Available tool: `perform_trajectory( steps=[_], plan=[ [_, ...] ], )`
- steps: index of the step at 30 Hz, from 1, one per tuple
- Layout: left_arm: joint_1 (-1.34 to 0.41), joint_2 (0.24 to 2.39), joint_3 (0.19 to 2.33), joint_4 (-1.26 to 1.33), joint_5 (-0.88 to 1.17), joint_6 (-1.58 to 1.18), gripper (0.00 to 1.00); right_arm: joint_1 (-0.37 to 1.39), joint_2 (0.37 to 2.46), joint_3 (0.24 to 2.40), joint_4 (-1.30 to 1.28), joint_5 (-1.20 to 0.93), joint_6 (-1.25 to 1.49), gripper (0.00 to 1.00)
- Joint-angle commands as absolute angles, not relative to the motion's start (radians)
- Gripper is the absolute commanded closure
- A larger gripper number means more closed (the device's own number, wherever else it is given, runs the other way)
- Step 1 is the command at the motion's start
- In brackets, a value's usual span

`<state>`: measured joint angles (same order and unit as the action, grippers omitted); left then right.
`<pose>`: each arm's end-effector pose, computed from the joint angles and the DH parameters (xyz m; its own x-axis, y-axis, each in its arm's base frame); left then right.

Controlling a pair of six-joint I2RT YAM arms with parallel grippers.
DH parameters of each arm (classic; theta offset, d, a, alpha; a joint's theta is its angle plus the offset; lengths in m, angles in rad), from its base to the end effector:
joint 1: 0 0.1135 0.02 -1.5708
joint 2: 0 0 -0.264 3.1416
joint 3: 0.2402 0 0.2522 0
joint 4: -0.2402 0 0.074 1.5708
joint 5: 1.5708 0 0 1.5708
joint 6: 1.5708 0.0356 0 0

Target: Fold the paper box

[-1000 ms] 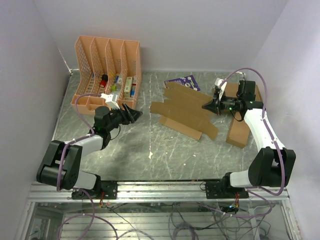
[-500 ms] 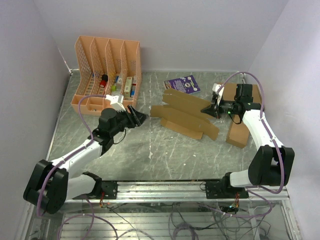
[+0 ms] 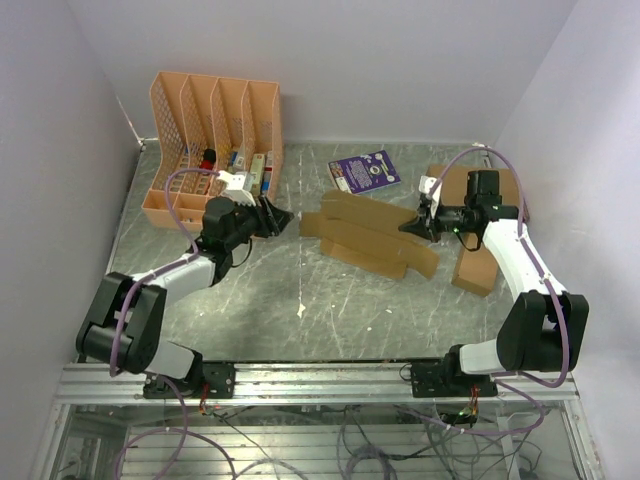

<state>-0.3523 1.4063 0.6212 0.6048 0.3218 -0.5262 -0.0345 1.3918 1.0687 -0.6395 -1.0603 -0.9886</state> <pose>0.2763 -0.1136 0.2239 -0.4566 -0.3398 -0.8222 0.4511 0.7082 -0.5431 0.2775 0.0215 0.2774 -0.0489 -0.4067 -0.9123 -0.9498 0.3016 -0.0835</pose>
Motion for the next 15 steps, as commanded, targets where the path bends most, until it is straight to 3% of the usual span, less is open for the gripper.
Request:
perform_trajectory(
  steps=[1, 5, 10, 15],
  plan=[
    [-0.351, 1.449, 0.673, 0.692, 0.383, -0.531, 0.42, -0.015, 1.408, 1.07, -0.686, -1.066, -1.03, 1.0],
    [-0.351, 1.474, 0.689, 0.707, 0.399, -0.517, 0.46, -0.014, 1.422, 1.084, -0.694, -1.066, -1.022, 1.0],
    [-0.353, 1.535, 0.71, 0.768, 0.441, -0.619, 0.6, -0.014, 1.43, 1.091, -0.642, -1.072, -0.941, 1.0],
    [-0.358, 1.597, 0.72, 0.761, 0.458, -0.759, 0.63, -0.029, 1.437, 1.089, -0.482, -1.077, -0.689, 1.0]
  ],
)
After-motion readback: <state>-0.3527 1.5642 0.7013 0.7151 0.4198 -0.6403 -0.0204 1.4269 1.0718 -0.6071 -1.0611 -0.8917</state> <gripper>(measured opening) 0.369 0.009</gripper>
